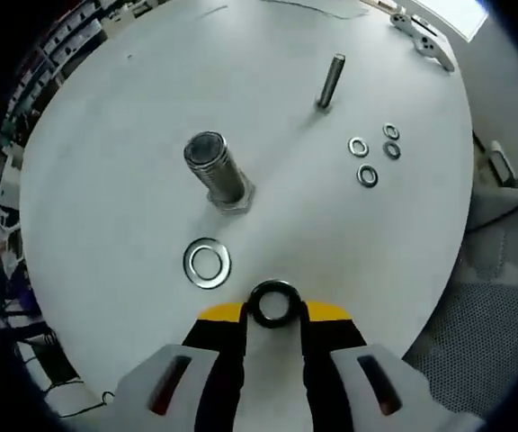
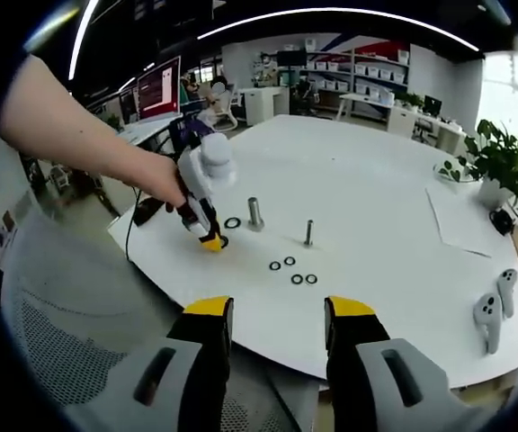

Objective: Place the washer onto the threaded stud by aligning its center hole with the stud, sliding it down to the base, and recovering from edge contact or off-axis alignment until the washer reaches the visible bottom stop.

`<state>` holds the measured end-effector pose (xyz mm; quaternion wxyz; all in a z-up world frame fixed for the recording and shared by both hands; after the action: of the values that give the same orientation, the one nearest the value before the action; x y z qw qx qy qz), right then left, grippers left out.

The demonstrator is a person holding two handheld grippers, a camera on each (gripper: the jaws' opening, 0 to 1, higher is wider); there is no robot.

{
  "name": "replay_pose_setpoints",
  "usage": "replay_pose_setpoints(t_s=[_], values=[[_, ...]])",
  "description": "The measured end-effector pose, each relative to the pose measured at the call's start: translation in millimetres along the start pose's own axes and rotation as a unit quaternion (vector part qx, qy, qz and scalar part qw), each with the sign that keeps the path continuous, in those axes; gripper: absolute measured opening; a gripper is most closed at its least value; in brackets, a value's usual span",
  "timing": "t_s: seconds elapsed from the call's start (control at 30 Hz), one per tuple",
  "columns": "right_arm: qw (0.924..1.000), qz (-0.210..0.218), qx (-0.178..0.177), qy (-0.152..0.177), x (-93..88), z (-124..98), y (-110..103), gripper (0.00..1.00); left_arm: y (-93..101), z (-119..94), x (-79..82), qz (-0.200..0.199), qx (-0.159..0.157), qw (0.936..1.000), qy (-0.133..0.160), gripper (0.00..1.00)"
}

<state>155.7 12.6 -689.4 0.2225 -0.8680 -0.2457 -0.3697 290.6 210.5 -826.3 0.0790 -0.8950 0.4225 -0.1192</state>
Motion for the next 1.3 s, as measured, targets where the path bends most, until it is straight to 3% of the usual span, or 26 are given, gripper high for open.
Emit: replay_pose_setpoints(t_s=[0.13, 0.43, 0.77, 0.9, 1.3], values=[[1.0, 0.001, 0.0, 0.001, 0.3, 0.0, 0.3, 0.43, 0.4, 0.6, 1.2, -0.002, 0.004, 0.9998, -0.017, 0.22], [1.0, 0.001, -0.002, 0.002, 0.3, -0.5, 0.0, 0.43, 4.4, -0.4, 0.0, -0.005, 0.002, 0.9998, -0.018, 0.29], [1.0, 0.002, -0.003, 0.004, 0.6, -0.8, 0.0, 0.43, -0.2, 0.7, -1.3, -0.022, 0.007, 0.9997, -0.013, 0.22], [1.0, 0.001, -0.003, 0.004, 0.6, -0.9, 0.1, 0.43, 0.0, 1.0, -1.2, -0.01, 0.005, 0.9999, -0.003, 0.21], [1.0, 0.001, -0.003, 0.006, 1.5, -1.5, 0.2, 0.43, 1.3, -0.4, -0.9, -0.015, 0.013, 0.9997, -0.015, 0.19]])
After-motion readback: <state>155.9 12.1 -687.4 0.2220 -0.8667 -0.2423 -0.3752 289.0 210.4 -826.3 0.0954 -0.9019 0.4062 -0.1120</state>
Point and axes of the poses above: the point that each gripper's makers call its tool centre point, and the gripper's own axes: z roughly forward along the fingers, y roughly to its right, x roughly out of its top, the point moved 4 cm from there along -z, roughly backward along the fingers, and after that the axes turned 15 degrees about x, right-handed, at the moved point
